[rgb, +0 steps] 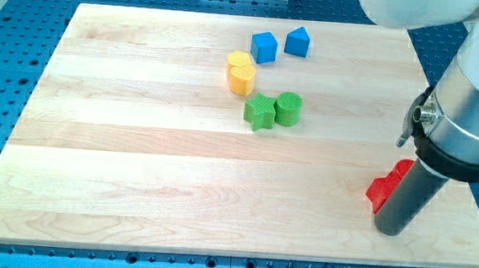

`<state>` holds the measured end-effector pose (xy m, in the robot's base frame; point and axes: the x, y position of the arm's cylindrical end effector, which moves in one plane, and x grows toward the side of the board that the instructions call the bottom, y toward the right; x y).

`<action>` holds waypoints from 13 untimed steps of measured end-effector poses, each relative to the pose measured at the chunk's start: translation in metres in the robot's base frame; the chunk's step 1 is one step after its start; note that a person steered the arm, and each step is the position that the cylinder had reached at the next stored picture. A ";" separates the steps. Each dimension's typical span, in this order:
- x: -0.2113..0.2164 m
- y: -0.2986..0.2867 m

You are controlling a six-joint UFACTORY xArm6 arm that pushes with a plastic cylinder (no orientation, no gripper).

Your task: Push the red star to the bottom center

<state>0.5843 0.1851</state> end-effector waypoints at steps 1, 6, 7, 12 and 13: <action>0.000 0.000; -0.065 0.151; -0.119 0.140; -0.045 -0.162; -0.041 -0.164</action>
<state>0.5432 0.0207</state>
